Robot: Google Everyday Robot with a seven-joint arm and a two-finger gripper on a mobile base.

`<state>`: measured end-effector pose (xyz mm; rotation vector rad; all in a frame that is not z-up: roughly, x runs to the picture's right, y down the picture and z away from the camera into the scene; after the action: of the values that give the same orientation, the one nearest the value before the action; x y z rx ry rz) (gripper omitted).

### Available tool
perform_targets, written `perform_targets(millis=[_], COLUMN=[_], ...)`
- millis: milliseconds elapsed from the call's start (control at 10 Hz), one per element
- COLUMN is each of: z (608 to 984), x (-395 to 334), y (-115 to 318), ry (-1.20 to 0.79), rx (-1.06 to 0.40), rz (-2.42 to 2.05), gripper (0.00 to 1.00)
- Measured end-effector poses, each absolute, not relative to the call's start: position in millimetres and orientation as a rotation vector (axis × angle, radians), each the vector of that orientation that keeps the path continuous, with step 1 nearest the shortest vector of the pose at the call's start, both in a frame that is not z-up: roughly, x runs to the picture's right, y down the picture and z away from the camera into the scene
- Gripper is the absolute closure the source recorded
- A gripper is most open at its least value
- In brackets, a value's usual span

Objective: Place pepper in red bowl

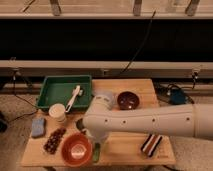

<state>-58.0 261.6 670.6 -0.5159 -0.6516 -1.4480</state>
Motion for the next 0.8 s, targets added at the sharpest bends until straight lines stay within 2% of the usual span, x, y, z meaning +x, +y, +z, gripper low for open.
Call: perform_targets(millis=[200, 600, 700, 800], z=[657.8, 656.2, 658.1, 660.0], x=[-89.7, -121.8, -126.0, -132.5], y=[261.2, 270.3, 270.4, 269.5], ry=[-0.693, -0.751, -0.757, -0.769], rx=[-0.482, -0.458, -0.451, -0.441], rz=[-1.526, -1.595, -1.599, -1.601], gripper=[1.0, 0.98, 0.93, 0.82])
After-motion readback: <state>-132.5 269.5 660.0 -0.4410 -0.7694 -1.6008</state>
